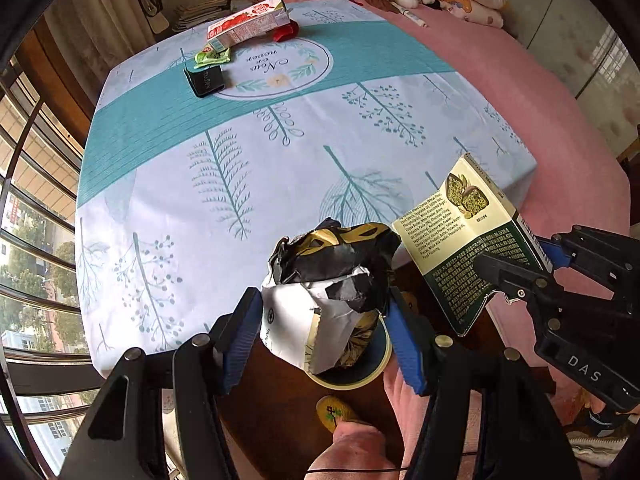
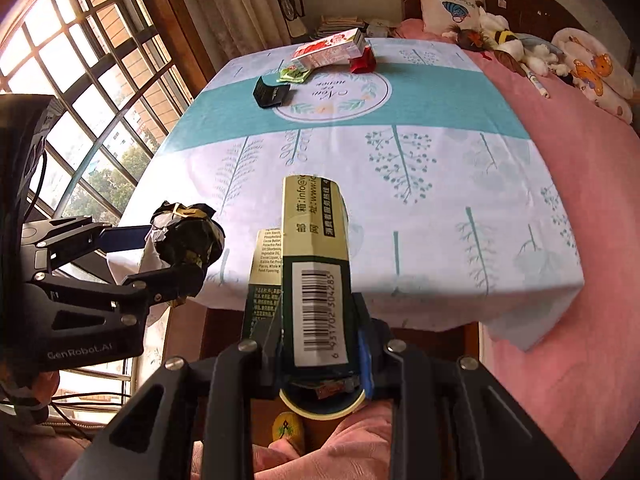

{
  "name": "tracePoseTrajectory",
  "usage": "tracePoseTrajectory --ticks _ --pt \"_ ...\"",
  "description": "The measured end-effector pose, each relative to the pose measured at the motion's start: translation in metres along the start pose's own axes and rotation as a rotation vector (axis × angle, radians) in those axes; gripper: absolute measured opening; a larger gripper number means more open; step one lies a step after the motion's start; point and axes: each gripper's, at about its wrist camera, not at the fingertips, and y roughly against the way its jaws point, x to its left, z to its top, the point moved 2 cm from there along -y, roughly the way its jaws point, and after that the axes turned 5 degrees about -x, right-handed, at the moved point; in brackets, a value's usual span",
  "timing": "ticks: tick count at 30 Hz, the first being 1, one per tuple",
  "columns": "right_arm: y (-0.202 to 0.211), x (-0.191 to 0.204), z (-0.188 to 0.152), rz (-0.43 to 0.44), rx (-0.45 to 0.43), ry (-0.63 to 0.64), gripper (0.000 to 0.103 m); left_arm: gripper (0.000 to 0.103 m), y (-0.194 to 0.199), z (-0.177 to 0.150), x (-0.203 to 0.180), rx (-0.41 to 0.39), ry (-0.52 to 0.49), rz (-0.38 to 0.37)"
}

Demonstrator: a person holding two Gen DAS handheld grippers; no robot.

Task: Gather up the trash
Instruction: 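Carry the barcode box and crumpled wrapper down over the bin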

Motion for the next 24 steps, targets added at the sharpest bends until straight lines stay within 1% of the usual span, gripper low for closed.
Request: tracePoseTrajectory --ticks 5,9,12,15,18,21,24 --pt "-0.009 0.019 -0.055 -0.002 0.093 -0.009 0.027 0.060 -0.008 -0.045 -0.007 0.051 0.003 -0.032" --pt "-0.039 0.019 -0.099 -0.008 0.169 -0.039 0.027 0.061 -0.034 -0.087 -0.023 0.092 -0.028 -0.028" --pt "-0.077 0.012 -0.134 -0.013 0.226 -0.079 0.027 0.061 -0.070 -0.122 -0.033 0.147 -0.018 -0.042" --pt "-0.125 0.001 -0.172 -0.023 0.293 -0.112 0.027 0.061 -0.115 -0.155 -0.041 0.187 -0.013 -0.052" --pt "-0.177 -0.011 -0.208 -0.030 0.346 -0.128 0.028 0.063 -0.167 -0.182 -0.043 0.224 -0.017 -0.035" --pt "-0.226 -0.023 -0.239 -0.042 0.378 -0.128 0.028 0.065 -0.216 -0.204 -0.041 0.258 -0.003 -0.021" --pt "-0.265 -0.033 -0.260 -0.041 0.383 -0.131 0.029 0.070 -0.252 -0.217 -0.035 0.259 0.028 -0.027"
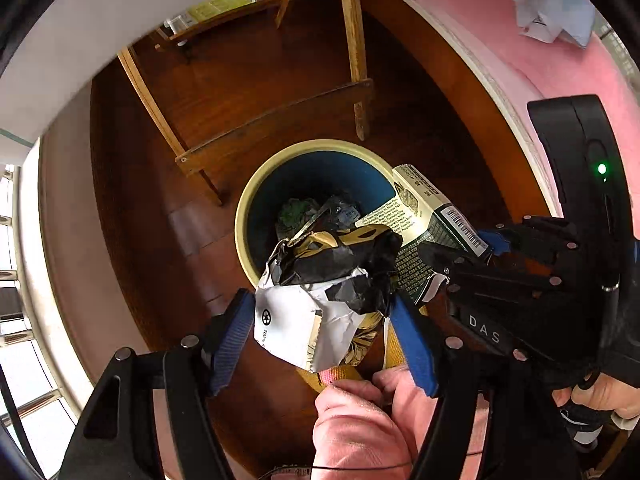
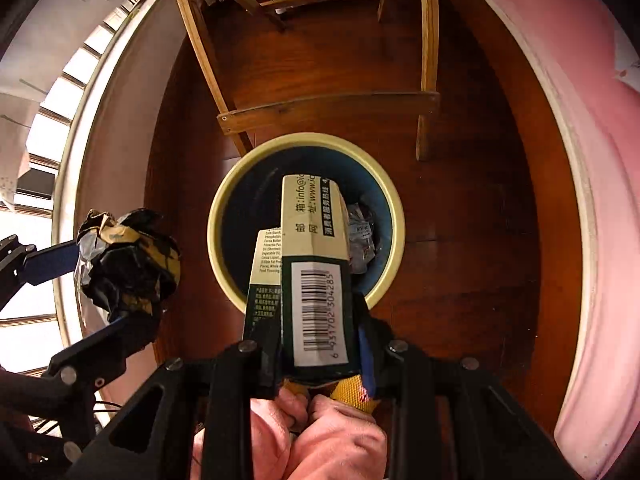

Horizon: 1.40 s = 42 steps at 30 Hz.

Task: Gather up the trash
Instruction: 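Carry the barcode box and crumpled wrapper down over the bin, then open both tools to drop the box and wrapper into the bin, then raise both open tools back over the table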

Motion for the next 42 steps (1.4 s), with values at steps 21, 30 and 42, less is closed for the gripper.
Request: tracePoseTrajectory --ticks 21,30,42 --pt "-0.033 -0.025 0.021 0.023 -0.046 -0.041 0.056 0.073 -0.055 0.025 0.019 0.071 0.053 0.039" --pt "0.025 -0.019 0.023 -0.004 -0.027 -0.058 0.056 0.073 0.008 0.033 0.012 0.088 0.047 0.044" --pt "0.173 0.017 0.023 -0.027 -0.037 -0.006 0.056 0.073 0.182 0.047 0.004 -0.026 0.019 0.018"
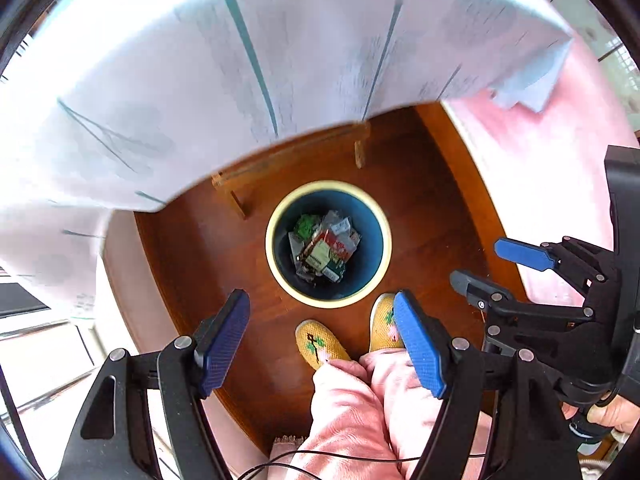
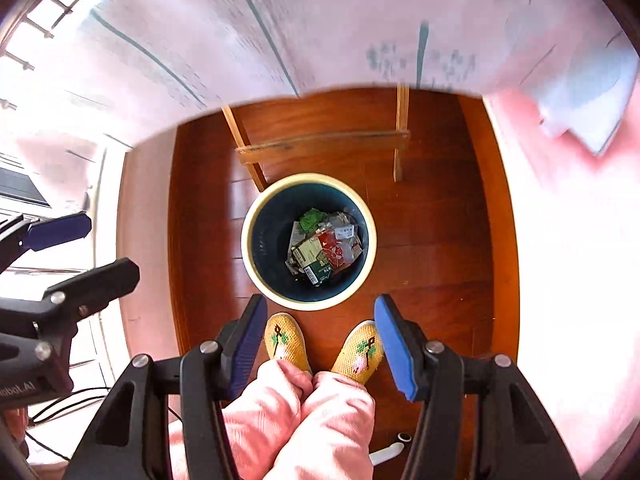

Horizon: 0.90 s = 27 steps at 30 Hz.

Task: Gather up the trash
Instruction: 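Raise both open tools back over the table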

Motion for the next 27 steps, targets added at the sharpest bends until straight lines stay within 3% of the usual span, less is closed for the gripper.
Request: tracePoseTrajectory --ticks 7,14,21,27 --pt "0.091 0.017 0.025 -0.018 -0.113 0.049 0.056 0.073 0.093 0.026 0.011 -0.136 -0.018 -0.004" --pt "0.162 0.032 0.070 -0.062 -0.283 0.120 0.056 0.073 0.157 0.068 0.034 -0.262 0.010 0.006" --pt "0.203 0.045 0.126 -0.096 -0.404 0.175 0.056 0.073 0.187 0.109 0.056 -0.329 -0.039 0.044" --pt "0.216 0.060 0.194 -0.091 -0.447 0.291 0.056 0.073 0.189 0.155 0.072 -0.328 -0.051 0.042"
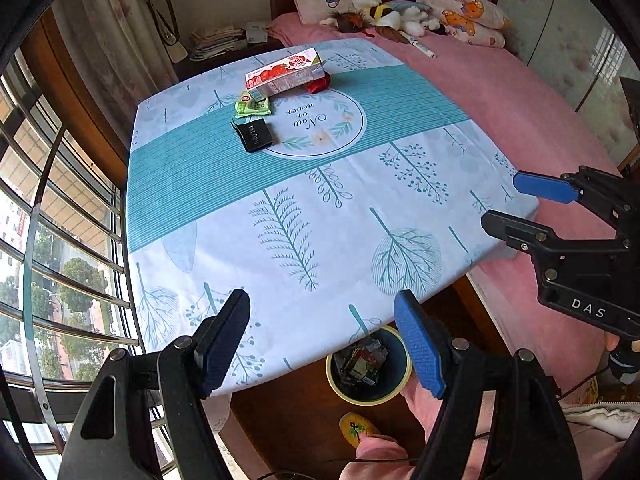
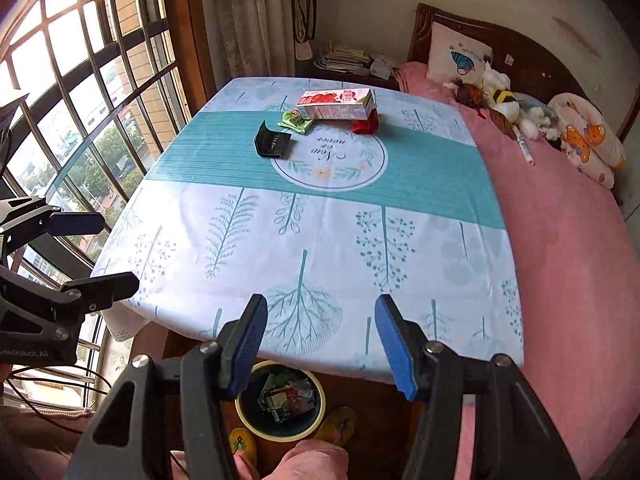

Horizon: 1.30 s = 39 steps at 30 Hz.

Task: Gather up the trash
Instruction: 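Raise both open tools back over the table, then grasp the black TALOPN card with the left tool while the right tool grasps the strawberry juice carton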

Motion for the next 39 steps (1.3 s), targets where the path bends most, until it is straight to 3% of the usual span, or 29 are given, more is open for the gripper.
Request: tracePoseTrajectory --ticks 5,13,22,27,33,35,39 --pt "-0.040 -0.008 0.060 0.053 -0.025 0.126 0.056 0.073 -0.042 0.045 0.018 0.062 0.058 -0.005" --pt "-0.129 -0.035 0.163 0.167 -0.022 0.333 0.056 0.073 -0.120 0.130 0.071 0.155 0.213 0.087" --pt "-0.233 -0.047 0.255 0.218 -0.006 0.495 0.070 0.073 -0.204 0.181 0.120 0.252 0.341 0.156" --pt "-0.278 -0.030 0.266 0.265 0.040 0.602 0.071 0.073 -0.241 0.181 0.135 0.309 0.414 0.144" --pt "-0.310 -0.015 0.248 0.281 0.100 0.690 0.071 0.073 -0.270 0.178 0.145 0.319 0.496 0.113" --pt "-0.314 -0.017 0.243 0.312 0.116 0.677 0.057 0.073 -0.276 0.177 0.145 0.316 0.522 0.090" --pt "-0.315 -0.024 0.236 0.361 0.131 0.635 0.055 0.067 -0.280 0.181 0.140 0.280 0.519 0.080"
